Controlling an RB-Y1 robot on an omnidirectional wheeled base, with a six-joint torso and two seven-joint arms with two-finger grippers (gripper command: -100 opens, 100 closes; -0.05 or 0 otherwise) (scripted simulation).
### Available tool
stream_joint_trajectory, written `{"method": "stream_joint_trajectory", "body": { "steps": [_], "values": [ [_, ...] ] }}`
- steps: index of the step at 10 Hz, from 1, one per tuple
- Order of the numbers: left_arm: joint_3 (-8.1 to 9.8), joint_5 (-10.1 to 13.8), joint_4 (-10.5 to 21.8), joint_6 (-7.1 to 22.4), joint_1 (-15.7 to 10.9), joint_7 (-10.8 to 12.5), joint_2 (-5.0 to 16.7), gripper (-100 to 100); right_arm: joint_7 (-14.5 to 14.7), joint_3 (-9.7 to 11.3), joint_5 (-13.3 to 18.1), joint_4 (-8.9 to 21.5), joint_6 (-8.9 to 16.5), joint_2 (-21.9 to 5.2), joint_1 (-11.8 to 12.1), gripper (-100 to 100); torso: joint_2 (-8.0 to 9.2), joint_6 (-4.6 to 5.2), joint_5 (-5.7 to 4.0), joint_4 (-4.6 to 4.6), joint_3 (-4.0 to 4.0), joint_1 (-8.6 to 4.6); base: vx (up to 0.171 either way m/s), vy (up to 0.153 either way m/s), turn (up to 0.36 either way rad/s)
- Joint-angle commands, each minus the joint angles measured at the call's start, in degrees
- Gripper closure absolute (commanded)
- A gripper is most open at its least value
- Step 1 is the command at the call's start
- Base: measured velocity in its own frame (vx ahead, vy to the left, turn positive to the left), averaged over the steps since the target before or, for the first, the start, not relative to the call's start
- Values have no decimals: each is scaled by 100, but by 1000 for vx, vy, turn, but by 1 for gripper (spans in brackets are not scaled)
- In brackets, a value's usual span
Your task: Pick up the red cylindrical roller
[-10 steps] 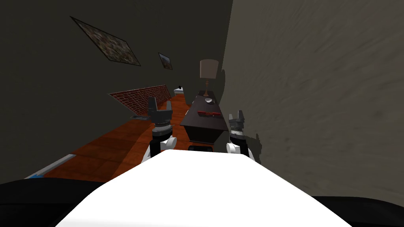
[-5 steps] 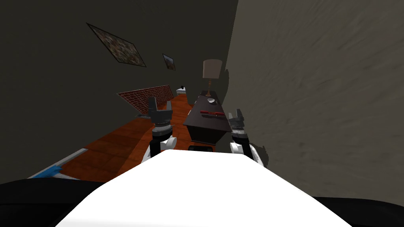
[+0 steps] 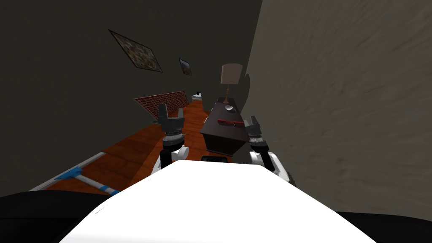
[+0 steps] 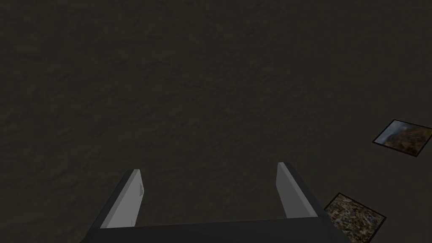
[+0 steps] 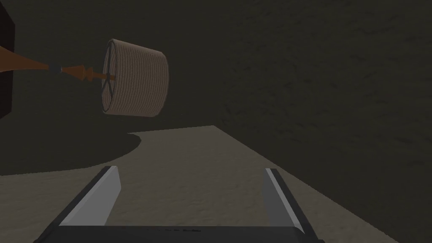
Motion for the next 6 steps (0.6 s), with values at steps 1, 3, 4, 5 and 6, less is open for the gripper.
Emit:
{"method": "stream_joint_trajectory", "body": {
  "steps": [1, 3, 4, 5, 6],
  "values": [
    [0, 0, 0, 0, 0, 0, 0, 0, -267, -97, 269, 105, -32, -286, -121, -100, 0, 0, 0, 0, 0, 0, -21, 76, 214],
    [0, 0, 0, 0, 1, 0, 0, 0, -431, -162, 463, 192, -58, -582, -200, -100, 4, 3, 1, 1, 2, 1, -13, 50, 88],
    [0, 0, 0, 0, 0, 0, 0, 0, -587, -224, 650, 296, -92, -750, -275, -100, 3, 0, 0, 1, 2, -3, -26, 76, 193],
    [0, 0, 0, 0, 0, 0, 0, 0, -587, -224, 669, 296, -92, -838, -275, -100, 6, 0, 1, 1, 3, 6, -19, 66, 80],
    [0, 0, 0, 0, 0, 0, 0, 0, -735, -279, 887, 416, -134, -1050, -344, -100, 6, 3, 1, 1, 3, 4, -21, 63, 184]
  ]
}}
